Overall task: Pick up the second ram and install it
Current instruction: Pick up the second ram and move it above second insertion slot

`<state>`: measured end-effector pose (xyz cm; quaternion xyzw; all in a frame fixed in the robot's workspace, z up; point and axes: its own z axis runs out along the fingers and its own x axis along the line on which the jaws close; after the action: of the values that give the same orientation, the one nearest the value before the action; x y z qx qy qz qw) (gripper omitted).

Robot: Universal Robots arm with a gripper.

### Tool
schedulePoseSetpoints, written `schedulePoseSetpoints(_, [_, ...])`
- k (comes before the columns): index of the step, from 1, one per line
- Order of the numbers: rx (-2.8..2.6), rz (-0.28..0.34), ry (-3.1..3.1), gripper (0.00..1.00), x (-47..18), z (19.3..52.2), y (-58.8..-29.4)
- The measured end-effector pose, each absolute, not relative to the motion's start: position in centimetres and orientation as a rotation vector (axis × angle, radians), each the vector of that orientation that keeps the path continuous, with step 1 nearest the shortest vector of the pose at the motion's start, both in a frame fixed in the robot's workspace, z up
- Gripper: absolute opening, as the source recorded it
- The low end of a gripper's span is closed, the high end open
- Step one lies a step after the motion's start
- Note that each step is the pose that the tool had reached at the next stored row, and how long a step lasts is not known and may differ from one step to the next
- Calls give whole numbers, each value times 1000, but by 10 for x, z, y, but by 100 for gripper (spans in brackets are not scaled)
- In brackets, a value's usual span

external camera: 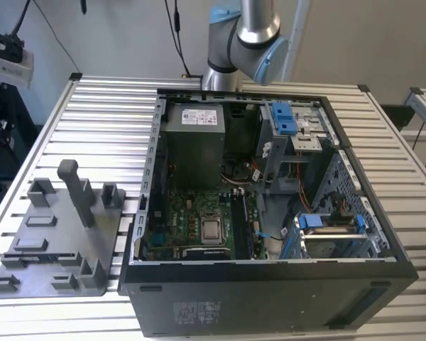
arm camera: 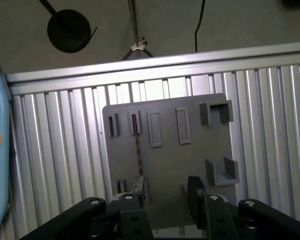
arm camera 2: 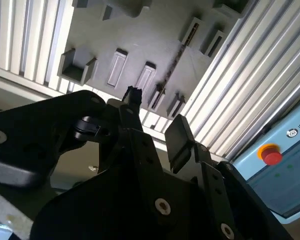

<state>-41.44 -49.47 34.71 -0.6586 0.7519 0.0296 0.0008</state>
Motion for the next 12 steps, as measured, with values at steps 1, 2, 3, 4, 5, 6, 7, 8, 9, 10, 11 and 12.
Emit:
schedulePoseSetpoints(1, [-2068,93,2361,48,-414,347,-495])
schedulePoseSetpoints(2, [-2068,93,2361,48,-414,347,-495])
schedulePoseSetpoints(3, [-2068,93,2361,48,-414,347,-495])
schedulePoseSetpoints(4, [-2068,93,2361,48,-414,347,-495])
schedulePoseSetpoints(5, [-2070,93,2360,48,-414,347,-495])
schedulePoseSetpoints(6, [-2073,93,2357,48,-414,347,-495])
schedulePoseSetpoints(7, [-2076,92,2353,48,-414,346,-495])
schedulePoseSetpoints(8, [-2080,91,2349,48,-414,346,-495])
schedulePoseSetpoints(9, [-2082,89,2346,48,-414,345,-495])
schedulePoseSetpoints(10, [-2083,88,2344,48,-414,345,-495])
schedulePoseSetpoints(11, [-2084,88,2343,48,-414,344,-495])
schedulePoseSetpoints(12, [-2084,88,2343,48,-414,344,-495])
